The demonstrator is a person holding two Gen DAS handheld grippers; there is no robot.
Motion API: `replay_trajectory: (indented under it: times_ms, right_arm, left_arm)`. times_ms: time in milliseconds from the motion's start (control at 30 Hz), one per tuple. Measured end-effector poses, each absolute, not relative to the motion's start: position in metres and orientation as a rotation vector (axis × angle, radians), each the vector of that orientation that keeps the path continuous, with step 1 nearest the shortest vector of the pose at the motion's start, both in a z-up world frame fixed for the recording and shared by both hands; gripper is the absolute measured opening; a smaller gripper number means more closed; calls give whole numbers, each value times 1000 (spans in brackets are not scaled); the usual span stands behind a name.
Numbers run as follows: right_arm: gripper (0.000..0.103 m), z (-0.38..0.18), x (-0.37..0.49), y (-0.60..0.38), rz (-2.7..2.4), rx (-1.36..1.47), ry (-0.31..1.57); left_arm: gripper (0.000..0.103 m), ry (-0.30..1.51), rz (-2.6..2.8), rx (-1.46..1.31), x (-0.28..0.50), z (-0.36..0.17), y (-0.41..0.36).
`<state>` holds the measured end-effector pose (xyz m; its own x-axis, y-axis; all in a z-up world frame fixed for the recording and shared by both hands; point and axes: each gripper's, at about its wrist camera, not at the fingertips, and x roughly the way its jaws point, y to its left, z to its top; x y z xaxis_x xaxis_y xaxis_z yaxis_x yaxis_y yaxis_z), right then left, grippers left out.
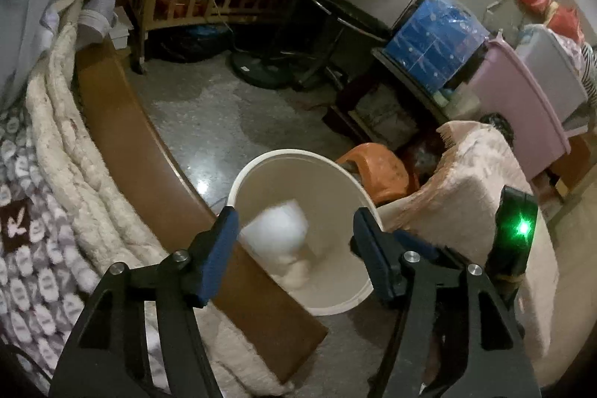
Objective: Collect trash
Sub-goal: 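Carry both items over the white bucket and open both tools to drop them, then move both open tools back to the trash pile on the bed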
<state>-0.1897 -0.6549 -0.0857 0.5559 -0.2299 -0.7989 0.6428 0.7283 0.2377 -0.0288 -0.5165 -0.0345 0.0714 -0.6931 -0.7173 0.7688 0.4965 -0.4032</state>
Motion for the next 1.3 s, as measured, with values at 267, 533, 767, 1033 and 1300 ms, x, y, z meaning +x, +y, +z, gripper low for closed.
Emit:
replay_trajectory:
  times_ms: [267, 533, 767, 1033, 1300]
  right_arm:
    - [78, -81, -179, -634, -528, 497, 853]
    - [78, -62, -147, -576, -431, 412, 831]
    - [78, -50, -119, -514, -319, 365, 822]
    - [78, -41, -85, -440, -163, 310, 838]
    - [78, -45, -53, -365, -11, 253, 880]
  left_arm:
    - [63, 972, -924, 143, -19, -33, -467]
    - [63, 884, -719, 197, -9, -30, -393]
    - [63, 839, -568, 184, 2, -24, -320]
    - [63, 798, -426, 190, 6, -17, -244]
    - [63, 819, -288, 146, 16, -22, -160]
